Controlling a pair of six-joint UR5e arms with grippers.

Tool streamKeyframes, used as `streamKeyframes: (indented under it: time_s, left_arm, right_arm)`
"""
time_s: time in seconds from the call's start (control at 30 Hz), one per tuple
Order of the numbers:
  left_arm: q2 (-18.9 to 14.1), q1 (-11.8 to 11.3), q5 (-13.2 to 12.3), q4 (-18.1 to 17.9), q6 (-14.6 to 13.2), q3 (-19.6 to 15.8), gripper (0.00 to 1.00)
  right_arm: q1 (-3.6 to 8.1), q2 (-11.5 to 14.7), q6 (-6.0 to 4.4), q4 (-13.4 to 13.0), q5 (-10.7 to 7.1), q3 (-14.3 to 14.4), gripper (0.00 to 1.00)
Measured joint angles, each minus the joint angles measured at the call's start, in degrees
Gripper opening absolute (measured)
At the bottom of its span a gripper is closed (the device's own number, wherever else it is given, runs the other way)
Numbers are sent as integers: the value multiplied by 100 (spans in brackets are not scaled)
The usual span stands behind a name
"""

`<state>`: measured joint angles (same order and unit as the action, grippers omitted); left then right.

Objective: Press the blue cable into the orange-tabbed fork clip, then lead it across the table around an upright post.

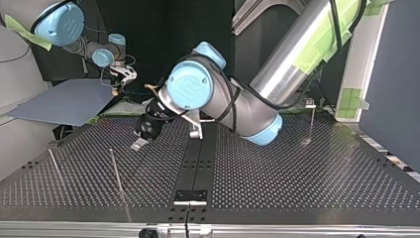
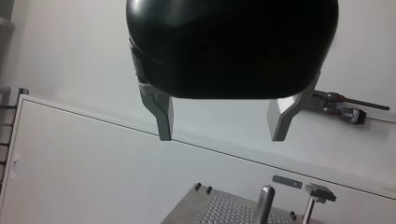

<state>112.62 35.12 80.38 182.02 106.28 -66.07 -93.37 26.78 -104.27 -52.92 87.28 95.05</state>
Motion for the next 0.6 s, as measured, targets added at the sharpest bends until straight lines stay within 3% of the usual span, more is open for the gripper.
streamKeyframes:
  time_s: [0.6]
  left_arm:
    - [-2,313,853,649,-523,0,99]
  right_arm:
    - [-21,0,87,0,-5,1,0]
